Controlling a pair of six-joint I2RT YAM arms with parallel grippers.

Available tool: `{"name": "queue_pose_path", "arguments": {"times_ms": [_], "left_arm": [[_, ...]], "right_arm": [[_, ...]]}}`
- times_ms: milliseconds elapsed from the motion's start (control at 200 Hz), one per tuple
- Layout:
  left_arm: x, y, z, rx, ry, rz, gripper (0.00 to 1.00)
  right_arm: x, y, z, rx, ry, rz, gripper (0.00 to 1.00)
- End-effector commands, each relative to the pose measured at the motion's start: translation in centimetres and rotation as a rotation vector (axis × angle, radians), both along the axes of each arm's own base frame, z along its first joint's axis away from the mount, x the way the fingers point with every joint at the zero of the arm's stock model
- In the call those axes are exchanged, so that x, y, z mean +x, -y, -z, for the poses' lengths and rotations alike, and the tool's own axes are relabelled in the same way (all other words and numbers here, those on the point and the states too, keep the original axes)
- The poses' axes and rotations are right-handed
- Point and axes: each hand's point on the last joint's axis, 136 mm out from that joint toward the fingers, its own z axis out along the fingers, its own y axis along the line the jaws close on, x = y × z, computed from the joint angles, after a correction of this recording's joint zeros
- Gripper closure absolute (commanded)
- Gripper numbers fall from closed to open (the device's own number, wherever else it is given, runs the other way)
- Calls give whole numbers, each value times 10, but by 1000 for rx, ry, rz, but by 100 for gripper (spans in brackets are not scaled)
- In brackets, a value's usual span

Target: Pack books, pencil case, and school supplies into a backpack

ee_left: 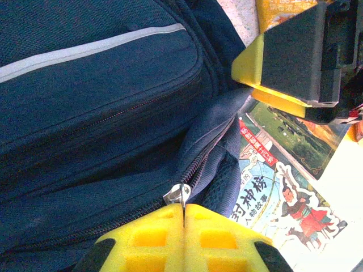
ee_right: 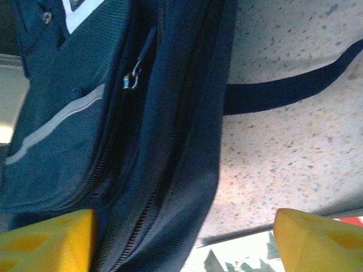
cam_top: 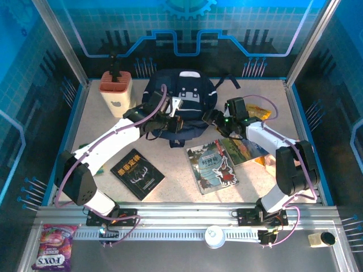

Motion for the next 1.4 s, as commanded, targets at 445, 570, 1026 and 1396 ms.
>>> {"name": "queue_pose_path", "arguments": {"times_ms": [445, 570, 1026, 1396], "left_arm": [[-24, 24, 67, -5, -161, 18, 100], [-36, 13, 87, 30, -237, -21, 76], [-56, 15, 121, 23, -357, -122, 55], [-37, 18, 128, 111, -332, -183, 57]], "right_arm": [[-37, -38, 57, 101, -153, 63, 11], [-37, -41, 68, 90, -169, 50, 15], [-40, -43, 84, 70, -197, 40, 20], [-40, -50, 88, 69, -194, 17, 25]]}}
